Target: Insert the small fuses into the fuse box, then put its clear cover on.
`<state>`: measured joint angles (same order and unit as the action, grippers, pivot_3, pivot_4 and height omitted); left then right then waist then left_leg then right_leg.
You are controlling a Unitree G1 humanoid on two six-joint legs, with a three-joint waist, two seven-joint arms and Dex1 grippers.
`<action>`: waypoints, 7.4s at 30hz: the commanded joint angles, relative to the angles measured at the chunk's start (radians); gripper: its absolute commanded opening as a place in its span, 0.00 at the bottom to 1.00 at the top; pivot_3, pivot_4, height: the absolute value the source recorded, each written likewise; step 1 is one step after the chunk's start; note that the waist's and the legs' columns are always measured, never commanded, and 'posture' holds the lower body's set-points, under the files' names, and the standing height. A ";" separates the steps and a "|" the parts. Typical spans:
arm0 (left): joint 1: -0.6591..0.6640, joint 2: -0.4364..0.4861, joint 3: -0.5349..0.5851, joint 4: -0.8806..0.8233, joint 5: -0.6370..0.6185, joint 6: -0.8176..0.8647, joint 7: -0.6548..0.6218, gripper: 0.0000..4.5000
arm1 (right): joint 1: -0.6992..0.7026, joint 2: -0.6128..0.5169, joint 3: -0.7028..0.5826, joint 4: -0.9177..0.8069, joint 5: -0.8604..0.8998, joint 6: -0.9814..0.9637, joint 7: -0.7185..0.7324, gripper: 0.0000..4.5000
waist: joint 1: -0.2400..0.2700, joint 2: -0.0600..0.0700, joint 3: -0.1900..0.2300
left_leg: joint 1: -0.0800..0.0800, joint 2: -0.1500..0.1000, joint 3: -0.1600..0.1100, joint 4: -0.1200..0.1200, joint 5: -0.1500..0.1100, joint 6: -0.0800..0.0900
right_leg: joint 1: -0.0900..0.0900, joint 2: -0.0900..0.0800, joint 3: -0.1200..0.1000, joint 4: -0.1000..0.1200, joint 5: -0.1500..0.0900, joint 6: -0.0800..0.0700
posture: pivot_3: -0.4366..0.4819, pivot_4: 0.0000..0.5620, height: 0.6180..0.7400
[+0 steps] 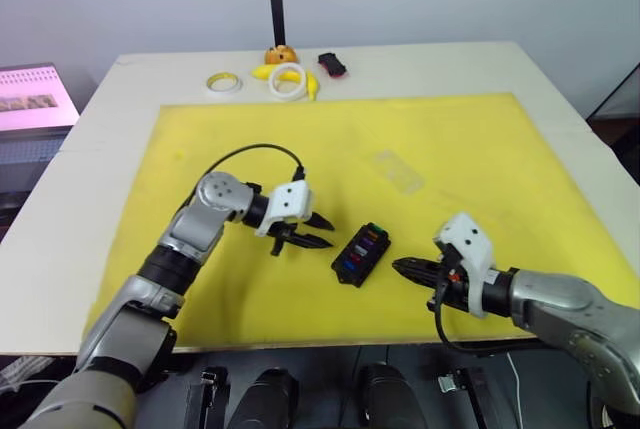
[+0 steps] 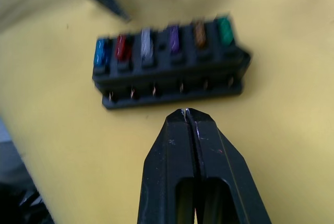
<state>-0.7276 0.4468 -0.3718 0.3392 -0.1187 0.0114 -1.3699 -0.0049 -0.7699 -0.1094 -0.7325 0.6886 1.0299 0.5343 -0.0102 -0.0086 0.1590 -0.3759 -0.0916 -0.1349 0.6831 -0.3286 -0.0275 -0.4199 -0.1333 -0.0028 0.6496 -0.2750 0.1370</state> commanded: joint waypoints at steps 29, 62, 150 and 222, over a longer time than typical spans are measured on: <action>0.052 0.001 0.014 -0.086 0.044 0.054 0.038 0.02 | -0.160 0.016 0.090 0.058 -0.068 0.013 -0.001 0.00 | 0.000 0.000 0.000 | 0.000 0.001 -0.001 0.000 0.000 0.000 | 0.000 0.000 0.000 0.000 0.000 0.000 | 0.48 0.27 1.00; 0.206 0.023 0.321 -0.576 -0.306 0.444 0.440 1.00 | -0.693 0.120 0.163 0.814 -0.311 -0.197 0.033 0.98 | -0.003 0.000 0.000 | 0.000 0.002 0.000 -0.001 0.000 0.000 | -0.001 -0.001 0.000 -0.001 0.000 0.000 | 0.48 0.27 1.00; 0.477 -0.078 -0.068 -0.826 -0.071 0.713 0.894 1.00 | -0.512 0.086 -0.084 0.346 -0.203 0.066 -0.001 0.37 | 0.004 0.001 0.000 | -0.001 0.001 0.002 -0.002 0.000 0.000 | -0.003 -0.001 0.003 -0.001 0.000 0.000 | 0.48 0.27 1.00; 0.003 -0.052 -0.028 0.004 0.002 0.033 0.058 0.56 | -0.453 -0.139 0.334 0.232 -0.274 -0.307 0.466 0.37 | 0.021 0.000 0.000 | -0.001 0.001 0.001 0.000 0.000 0.000 | -0.001 0.000 0.000 -0.002 0.000 0.000 | 0.48 0.27 1.00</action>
<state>-0.7101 0.3955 -0.4259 0.3528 -0.1246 0.0514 -1.3255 -0.4608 -0.9084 0.2338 -0.4847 0.4145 0.7292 0.9855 0.0112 -0.0089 0.1593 -0.3769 -0.0904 -0.1339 0.6833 -0.3287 -0.0274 -0.4210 -0.1337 -0.0028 0.6479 -0.2749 0.1371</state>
